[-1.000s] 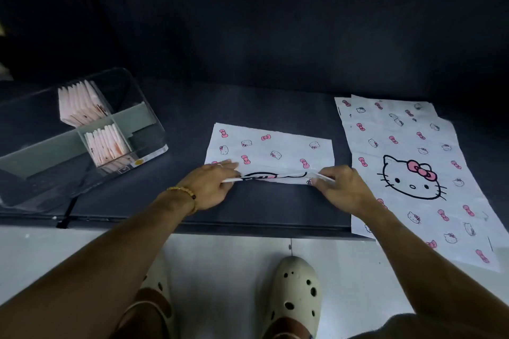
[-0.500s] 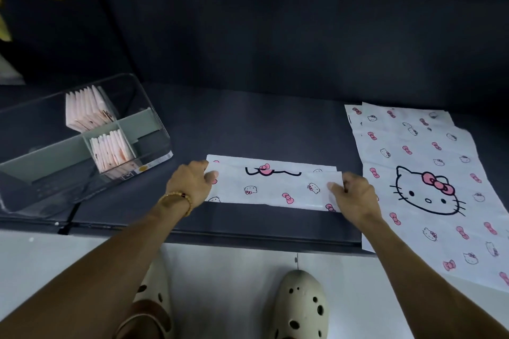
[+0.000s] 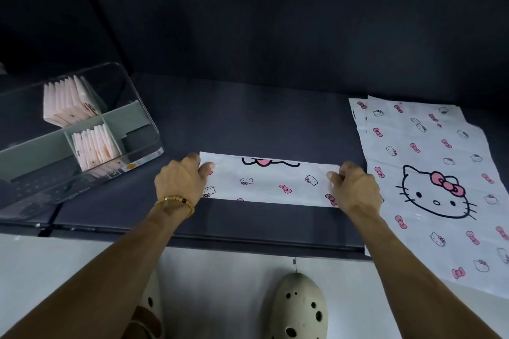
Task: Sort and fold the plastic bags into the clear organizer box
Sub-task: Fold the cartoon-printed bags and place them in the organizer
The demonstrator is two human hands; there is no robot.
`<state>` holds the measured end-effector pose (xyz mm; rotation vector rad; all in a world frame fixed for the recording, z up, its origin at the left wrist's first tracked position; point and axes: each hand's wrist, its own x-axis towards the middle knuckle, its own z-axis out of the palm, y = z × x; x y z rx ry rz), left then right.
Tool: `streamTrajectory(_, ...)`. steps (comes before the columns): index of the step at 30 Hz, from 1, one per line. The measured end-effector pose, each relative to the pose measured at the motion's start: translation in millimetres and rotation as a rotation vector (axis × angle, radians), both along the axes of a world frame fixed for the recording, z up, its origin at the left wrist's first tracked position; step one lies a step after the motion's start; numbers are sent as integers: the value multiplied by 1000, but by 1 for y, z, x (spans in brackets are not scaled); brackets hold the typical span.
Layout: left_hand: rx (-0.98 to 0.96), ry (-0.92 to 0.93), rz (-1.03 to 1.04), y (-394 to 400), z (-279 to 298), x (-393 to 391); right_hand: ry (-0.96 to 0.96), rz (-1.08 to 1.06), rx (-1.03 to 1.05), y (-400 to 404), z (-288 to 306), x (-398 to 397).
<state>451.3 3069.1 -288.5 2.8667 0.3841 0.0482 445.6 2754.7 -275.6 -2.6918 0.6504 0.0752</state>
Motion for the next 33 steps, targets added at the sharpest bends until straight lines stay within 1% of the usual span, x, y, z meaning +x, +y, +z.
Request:
streamTrajectory(5,-18,-38,45,-2,2,-4,-51,45,-57,3,-6,-2)
streamTrajectory(7,6,-100,30,-3,7,-6,-67,38,-52,3,-8,-1)
streamTrajectory(9,53,-194,-136,-6,10,-7,-81,25,-35,3,-10,-2)
streamTrajectory(10,71,-243,-285,-8,9,-6,-84,19,-32,2,-10,-2)
streamTrajectory(11,65,-252,-465,-10,7,-5,-82,10,-30,2,-11,-2)
streamTrajectory(12,37,-213,-610,-10,3,-6,-76,1,-24,3,-10,-2)
streamTrajectory(13,-1,-136,-691,-10,0,-8,-68,-6,-17,3,-8,-3)
streamTrajectory(15,-34,-13,-738,-6,-7,-9,-47,-22,-37,7,0,-4)
streamTrajectory(16,-7,20,-751,-4,-10,-9,-50,-6,-110,10,4,-5)
streamTrajectory(18,69,51,-760,-2,-14,-10,-110,152,-359,25,10,-3)
streamTrajectory(19,97,56,-758,-2,-13,-10,-153,285,-441,41,12,-1)
streamTrajectory(20,123,61,-760,-2,-12,-10,-177,449,-453,61,12,1)
streamTrajectory(22,153,66,-774,-3,-12,-12,-161,748,-279,108,2,0)
streamTrajectory(23,158,60,-777,-2,-12,-13,-102,835,-183,129,-5,-3)
streamTrajectory(24,155,49,-779,-2,-12,-13,-42,878,-135,143,-12,-6)
streamTrajectory(26,136,37,-789,0,-10,-13,-4,894,-161,147,-23,-10)
streamTrajectory(30,167,53,-808,2,-11,-13,-56,923,-272,104,-25,-11)
streamTrajectory(33,179,53,-802,2,-12,-12,-12,917,-334,67,-23,-13)
